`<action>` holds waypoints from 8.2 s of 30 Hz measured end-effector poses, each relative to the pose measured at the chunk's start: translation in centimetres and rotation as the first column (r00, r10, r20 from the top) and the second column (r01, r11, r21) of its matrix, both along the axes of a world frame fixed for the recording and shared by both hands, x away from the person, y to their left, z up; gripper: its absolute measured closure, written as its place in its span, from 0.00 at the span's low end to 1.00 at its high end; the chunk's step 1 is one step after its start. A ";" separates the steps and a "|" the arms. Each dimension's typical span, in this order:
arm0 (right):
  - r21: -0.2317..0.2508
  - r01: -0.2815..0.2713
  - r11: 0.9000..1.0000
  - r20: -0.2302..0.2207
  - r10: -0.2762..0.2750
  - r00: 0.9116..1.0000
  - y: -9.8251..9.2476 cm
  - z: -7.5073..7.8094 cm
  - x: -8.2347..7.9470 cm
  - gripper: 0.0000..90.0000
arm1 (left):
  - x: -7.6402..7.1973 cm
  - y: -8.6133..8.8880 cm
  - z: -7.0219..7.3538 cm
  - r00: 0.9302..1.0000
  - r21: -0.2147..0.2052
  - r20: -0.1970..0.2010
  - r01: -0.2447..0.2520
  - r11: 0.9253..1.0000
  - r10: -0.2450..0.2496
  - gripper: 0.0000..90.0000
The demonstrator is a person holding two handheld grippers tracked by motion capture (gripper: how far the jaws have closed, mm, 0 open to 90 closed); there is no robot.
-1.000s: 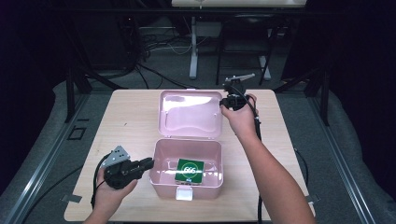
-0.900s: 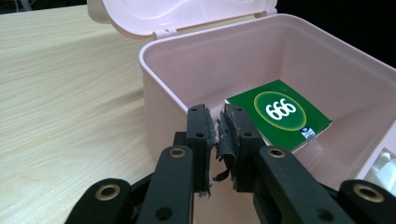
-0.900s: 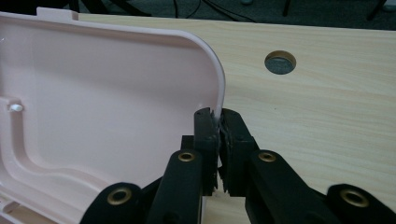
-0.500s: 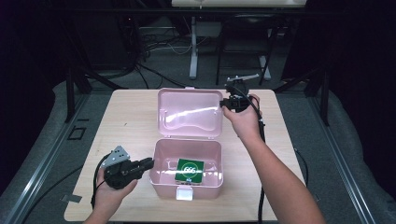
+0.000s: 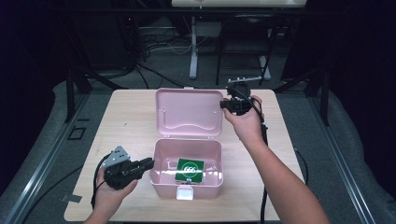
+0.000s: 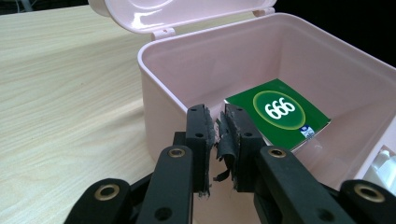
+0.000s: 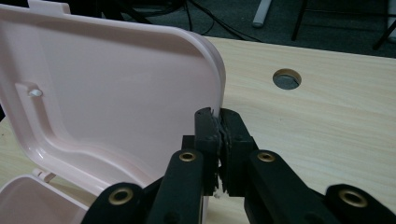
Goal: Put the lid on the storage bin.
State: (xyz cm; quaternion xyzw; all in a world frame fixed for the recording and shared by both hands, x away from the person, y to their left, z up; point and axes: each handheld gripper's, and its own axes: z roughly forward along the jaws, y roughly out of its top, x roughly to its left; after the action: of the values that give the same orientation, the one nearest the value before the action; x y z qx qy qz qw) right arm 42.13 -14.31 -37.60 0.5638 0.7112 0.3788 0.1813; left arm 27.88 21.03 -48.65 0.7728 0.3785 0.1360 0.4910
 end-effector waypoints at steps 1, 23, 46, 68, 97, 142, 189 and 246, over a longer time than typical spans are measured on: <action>0.003 0.000 1.000 0.003 0.000 1.000 0.0 0.0 -0.1 0.97 | 0.0 0.0 0.0 1.000 0.000 0.000 0.000 1.000 0.000 0.90; 0.017 -0.046 0.999 0.069 0.044 0.997 -0.8 0.5 -3.1 0.96 | -0.1 -0.1 0.0 1.000 0.001 0.004 -0.004 1.000 0.004 0.90; 0.014 -0.106 0.994 0.187 0.102 0.977 -0.9 0.1 -6.8 0.97 | -0.6 0.0 0.1 1.000 0.007 0.000 0.003 1.000 -0.003 0.89; 0.014 -0.114 0.993 0.276 0.106 0.955 -1.0 -1.0 -10.3 0.95 | -0.6 0.0 0.0 1.000 0.006 0.004 0.002 1.000 -0.002 0.89; 0.020 -0.107 0.994 0.344 0.094 0.934 -0.9 -2.8 -13.9 0.94 | -0.3 0.8 0.7 0.999 -0.022 0.022 -0.038 0.999 0.039 0.80; 0.104 -0.105 0.989 0.342 0.064 0.938 -3.5 -2.6 -14.2 0.86 | 1.9 -0.7 8.5 0.970 -0.083 0.228 -0.068 0.994 0.085 0.85; 0.117 -0.099 0.988 0.361 0.050 0.931 -3.9 -3.1 -13.6 0.65 | -0.8 0.0 6.9 0.980 -0.068 0.196 -0.019 0.997 0.032 0.79; 0.112 -0.094 0.989 0.338 0.051 0.940 -3.8 -3.9 -13.1 0.64 | -3.9 1.1 2.9 0.991 -0.034 0.133 0.022 0.999 -0.017 0.78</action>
State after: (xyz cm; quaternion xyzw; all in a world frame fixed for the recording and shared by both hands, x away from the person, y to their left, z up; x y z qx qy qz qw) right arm 29.00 -18.06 -41.51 0.4751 0.6652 0.5194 0.2490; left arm 24.01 22.08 -45.72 0.7569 0.3398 0.1757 0.5299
